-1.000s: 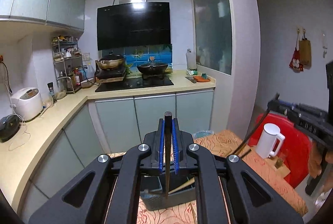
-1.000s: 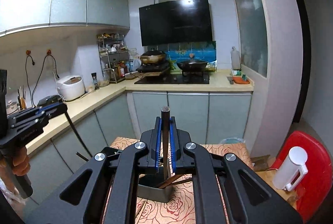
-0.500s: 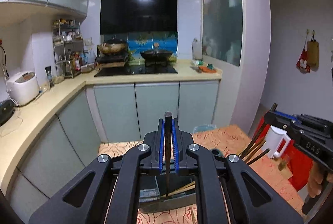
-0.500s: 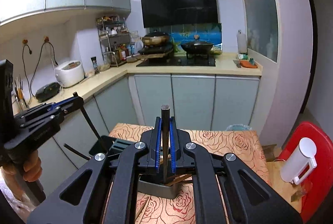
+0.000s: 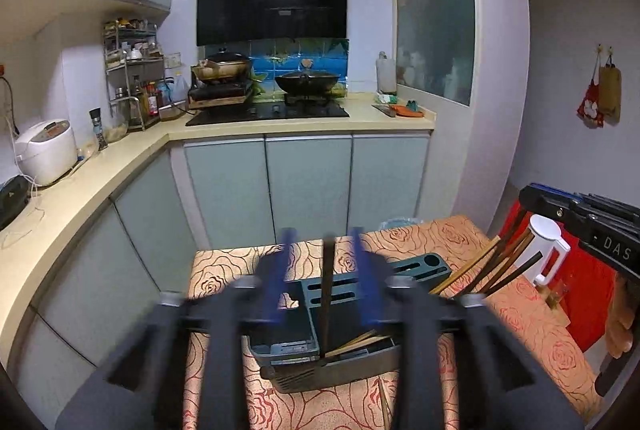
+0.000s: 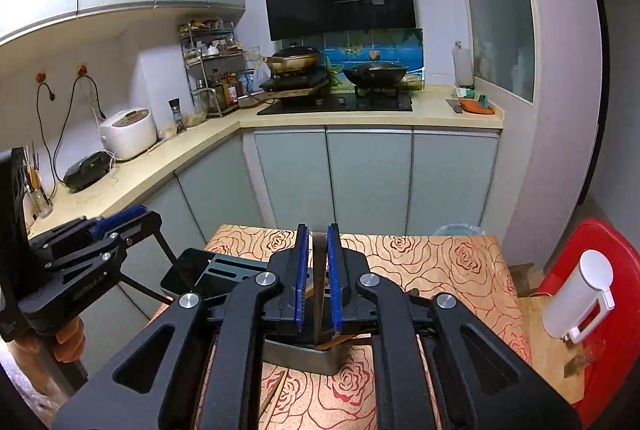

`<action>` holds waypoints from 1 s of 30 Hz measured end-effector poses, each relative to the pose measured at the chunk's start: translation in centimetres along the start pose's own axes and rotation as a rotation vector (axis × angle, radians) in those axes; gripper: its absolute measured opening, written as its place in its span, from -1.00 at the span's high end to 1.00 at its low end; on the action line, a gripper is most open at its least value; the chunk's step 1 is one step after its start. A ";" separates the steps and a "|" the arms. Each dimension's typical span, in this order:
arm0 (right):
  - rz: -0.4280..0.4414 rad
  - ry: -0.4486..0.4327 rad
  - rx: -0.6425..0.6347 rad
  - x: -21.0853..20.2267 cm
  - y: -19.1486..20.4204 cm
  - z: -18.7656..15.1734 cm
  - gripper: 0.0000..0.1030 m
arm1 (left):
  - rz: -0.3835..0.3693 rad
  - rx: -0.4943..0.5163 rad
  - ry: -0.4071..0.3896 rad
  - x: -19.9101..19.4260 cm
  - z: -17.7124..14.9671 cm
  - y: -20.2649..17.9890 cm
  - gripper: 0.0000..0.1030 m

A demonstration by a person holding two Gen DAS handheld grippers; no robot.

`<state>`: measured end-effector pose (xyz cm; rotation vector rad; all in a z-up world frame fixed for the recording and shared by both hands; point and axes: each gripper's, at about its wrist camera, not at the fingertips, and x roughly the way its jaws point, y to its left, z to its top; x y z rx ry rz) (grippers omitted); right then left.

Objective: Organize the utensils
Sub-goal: 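Lower the dark chopsticks into the caddy and open both tools, then move both open tools back down toward the light wooden chopsticks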

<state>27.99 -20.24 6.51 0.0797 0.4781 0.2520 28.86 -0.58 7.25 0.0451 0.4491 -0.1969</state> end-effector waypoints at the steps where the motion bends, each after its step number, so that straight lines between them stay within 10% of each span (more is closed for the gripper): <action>1: -0.002 0.000 -0.001 0.0 0.0 0.0 0.74 | 0.006 -0.006 -0.012 -0.4 0.0 0.2 0.00; 6: -0.011 -0.019 0.013 -0.7 -0.4 -0.4 0.32 | 0.010 0.003 -0.032 -1.5 -0.3 0.3 -0.21; 30: -0.044 -0.087 -0.085 -7.4 0.5 -10.0 0.29 | 0.024 -0.009 0.006 -6.2 -11.3 0.5 -0.42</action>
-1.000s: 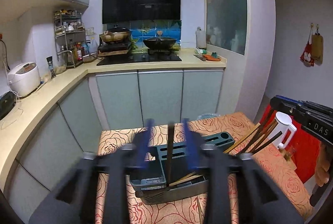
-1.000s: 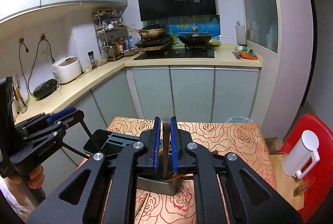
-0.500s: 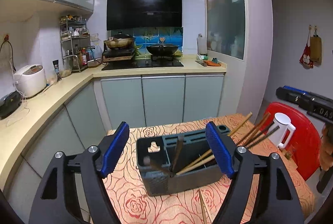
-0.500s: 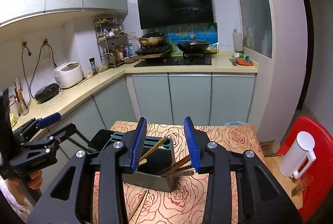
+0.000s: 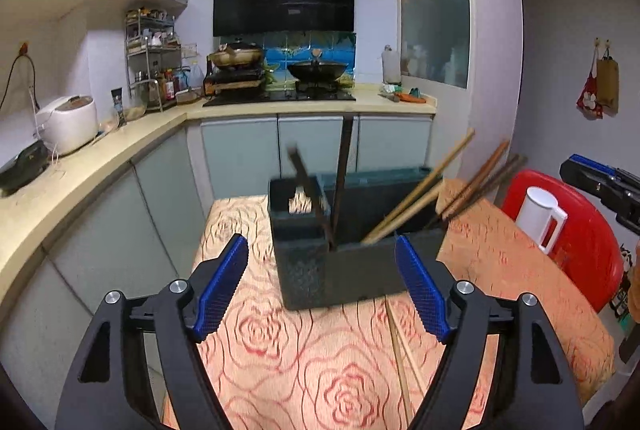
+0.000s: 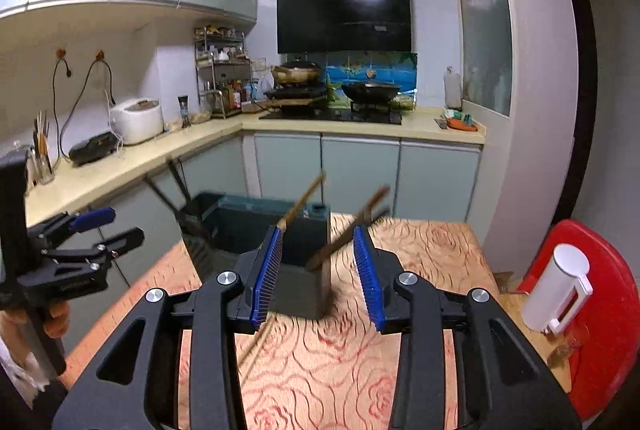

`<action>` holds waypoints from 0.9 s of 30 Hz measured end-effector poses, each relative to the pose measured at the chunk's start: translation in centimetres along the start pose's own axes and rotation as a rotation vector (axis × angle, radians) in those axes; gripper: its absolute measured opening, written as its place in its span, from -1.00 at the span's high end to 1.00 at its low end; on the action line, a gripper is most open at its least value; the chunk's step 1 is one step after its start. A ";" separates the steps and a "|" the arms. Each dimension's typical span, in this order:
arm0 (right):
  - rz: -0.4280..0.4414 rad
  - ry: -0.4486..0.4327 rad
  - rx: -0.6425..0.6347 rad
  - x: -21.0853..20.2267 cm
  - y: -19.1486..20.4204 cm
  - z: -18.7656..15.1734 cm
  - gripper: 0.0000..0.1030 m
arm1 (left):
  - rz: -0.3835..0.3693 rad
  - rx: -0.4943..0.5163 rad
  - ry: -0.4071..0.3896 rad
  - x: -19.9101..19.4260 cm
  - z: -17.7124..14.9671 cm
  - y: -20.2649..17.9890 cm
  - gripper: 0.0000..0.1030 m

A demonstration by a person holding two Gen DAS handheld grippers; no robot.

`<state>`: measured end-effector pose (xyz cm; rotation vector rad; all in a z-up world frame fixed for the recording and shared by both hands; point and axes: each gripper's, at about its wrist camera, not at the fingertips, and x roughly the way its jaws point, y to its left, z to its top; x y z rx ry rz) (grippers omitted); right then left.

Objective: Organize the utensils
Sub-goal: 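Move both open tools back down toward the light wooden chopsticks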

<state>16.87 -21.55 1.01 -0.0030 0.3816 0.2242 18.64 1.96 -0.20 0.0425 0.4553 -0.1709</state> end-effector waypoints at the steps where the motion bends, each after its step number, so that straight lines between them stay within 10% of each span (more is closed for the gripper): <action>1: -0.005 0.009 -0.003 -0.1 0.1 -1.0 0.29 | 0.003 0.002 0.005 -0.1 -0.8 -0.1 -0.43; 27: -0.044 0.194 0.028 0.3 1.5 -14.7 0.29 | -0.050 0.032 0.216 -1.3 -16.1 -4.1 -0.42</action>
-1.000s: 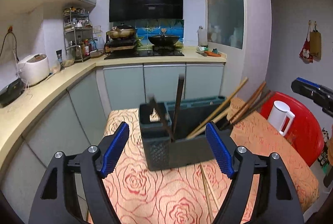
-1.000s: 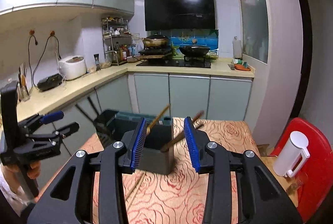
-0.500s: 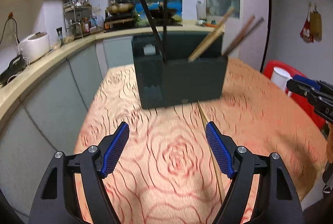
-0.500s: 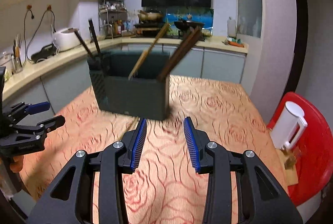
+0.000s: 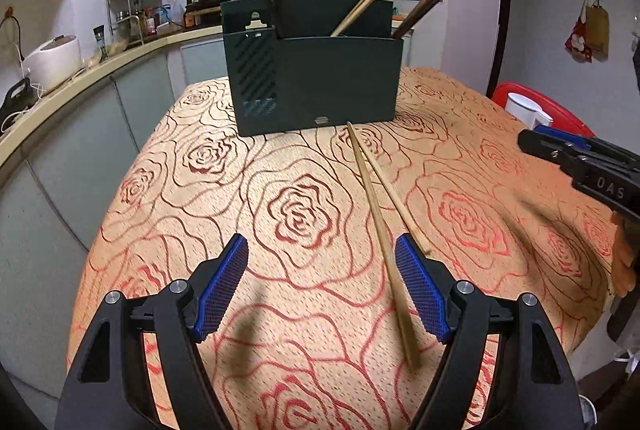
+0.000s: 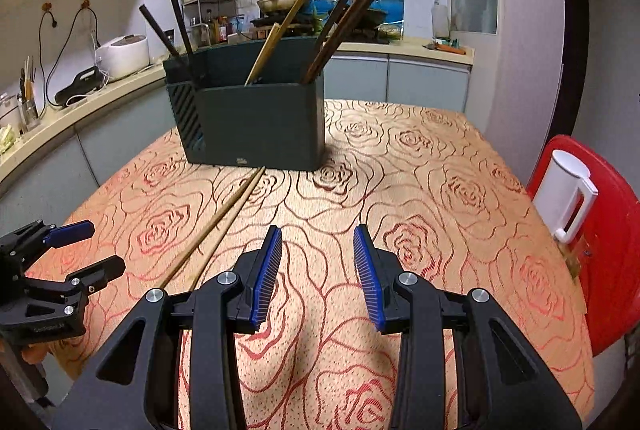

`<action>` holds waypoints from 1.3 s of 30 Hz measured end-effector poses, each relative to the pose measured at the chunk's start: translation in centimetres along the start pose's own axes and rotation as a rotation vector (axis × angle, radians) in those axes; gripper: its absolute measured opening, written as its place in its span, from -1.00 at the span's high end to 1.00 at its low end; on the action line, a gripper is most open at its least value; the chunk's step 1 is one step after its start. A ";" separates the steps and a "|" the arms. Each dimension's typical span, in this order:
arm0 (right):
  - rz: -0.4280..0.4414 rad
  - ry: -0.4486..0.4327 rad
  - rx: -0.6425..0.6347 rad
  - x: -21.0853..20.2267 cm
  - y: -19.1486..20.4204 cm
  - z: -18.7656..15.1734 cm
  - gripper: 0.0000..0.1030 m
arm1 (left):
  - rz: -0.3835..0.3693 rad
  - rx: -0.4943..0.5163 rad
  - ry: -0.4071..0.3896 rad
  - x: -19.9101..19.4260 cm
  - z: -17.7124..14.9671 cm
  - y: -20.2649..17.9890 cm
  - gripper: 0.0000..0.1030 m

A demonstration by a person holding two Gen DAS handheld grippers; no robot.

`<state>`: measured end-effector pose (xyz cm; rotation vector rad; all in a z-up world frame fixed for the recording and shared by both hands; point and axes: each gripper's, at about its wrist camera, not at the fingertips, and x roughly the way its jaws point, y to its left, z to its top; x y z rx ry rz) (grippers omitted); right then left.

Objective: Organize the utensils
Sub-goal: 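Move both open tools back down toward the light wooden chopsticks, then close the left tool on a light wooden chopstick while the right tool grasps another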

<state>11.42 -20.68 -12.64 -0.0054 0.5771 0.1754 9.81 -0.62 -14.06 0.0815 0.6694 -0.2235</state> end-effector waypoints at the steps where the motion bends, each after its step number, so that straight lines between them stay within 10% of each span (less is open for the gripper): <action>1: 0.000 0.003 0.000 0.1 0.1 -0.1 0.29 | -0.003 0.000 0.000 -0.1 -0.2 -0.2 -0.42; 21: -0.007 0.014 0.014 0.0 0.0 -0.8 0.29 | -0.047 0.046 0.039 -0.5 -3.5 -2.5 -0.41; 34: 0.003 0.036 0.000 0.6 0.9 -1.4 0.29 | -0.044 0.069 0.030 -0.1 -4.2 -3.0 0.74; 39: 0.026 0.053 -0.023 1.0 2.0 -1.8 0.29 | -0.037 0.062 0.026 -0.2 -4.2 -2.8 0.87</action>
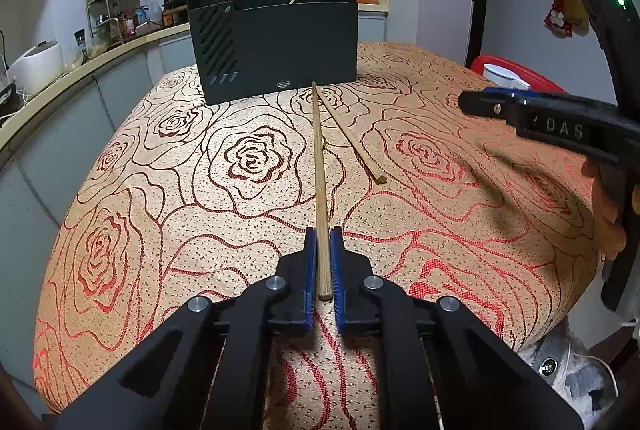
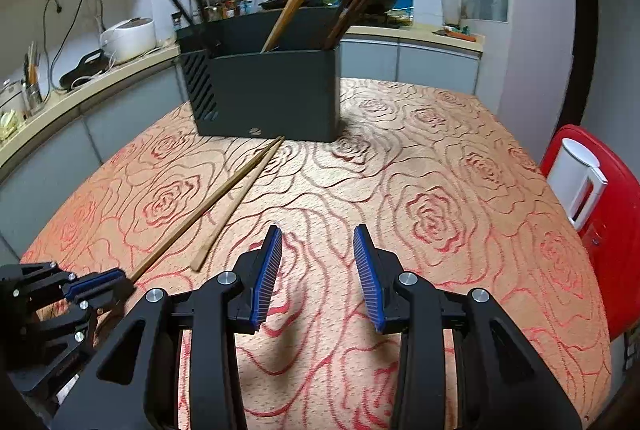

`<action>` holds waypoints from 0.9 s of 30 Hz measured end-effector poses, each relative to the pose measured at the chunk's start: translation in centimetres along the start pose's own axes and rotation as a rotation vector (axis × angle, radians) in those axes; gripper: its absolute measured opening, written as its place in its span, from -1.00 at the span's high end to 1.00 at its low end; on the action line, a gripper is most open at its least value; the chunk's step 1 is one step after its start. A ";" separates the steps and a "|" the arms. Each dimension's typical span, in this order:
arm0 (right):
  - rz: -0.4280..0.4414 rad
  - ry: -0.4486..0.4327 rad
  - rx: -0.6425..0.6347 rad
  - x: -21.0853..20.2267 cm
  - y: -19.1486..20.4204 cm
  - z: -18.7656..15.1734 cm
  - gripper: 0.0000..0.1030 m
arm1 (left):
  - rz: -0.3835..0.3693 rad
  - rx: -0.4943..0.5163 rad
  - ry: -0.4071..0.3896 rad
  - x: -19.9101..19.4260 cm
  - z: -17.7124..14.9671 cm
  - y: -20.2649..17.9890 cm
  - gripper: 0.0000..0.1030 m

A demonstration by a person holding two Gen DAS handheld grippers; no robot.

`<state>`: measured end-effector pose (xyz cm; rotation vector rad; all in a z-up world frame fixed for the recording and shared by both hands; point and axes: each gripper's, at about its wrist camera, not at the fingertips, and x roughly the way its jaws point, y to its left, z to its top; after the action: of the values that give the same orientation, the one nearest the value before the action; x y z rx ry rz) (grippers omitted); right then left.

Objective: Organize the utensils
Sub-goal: 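Close the left tool on a light wooden chopstick while the right tool grasps another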

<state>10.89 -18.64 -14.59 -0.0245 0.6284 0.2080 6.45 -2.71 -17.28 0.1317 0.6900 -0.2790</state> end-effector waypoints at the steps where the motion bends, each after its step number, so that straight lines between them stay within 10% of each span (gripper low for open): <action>1: 0.010 0.005 -0.007 0.1 0.3 -0.1 0.29 | 0.003 -0.004 0.001 0.0 0.0 0.1 0.87; 16: 0.192 0.125 -0.073 3.4 5.9 -0.1 0.30 | 0.023 -0.068 0.013 0.1 0.1 1.4 0.87; 27: 0.152 0.160 -0.105 4.5 6.6 -0.6 0.67 | 0.021 -0.072 0.011 0.0 0.0 1.3 0.87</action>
<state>12.77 -11.34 -17.43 -0.0958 0.7788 0.3891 6.90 -1.45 -17.23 0.0719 0.7084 -0.2336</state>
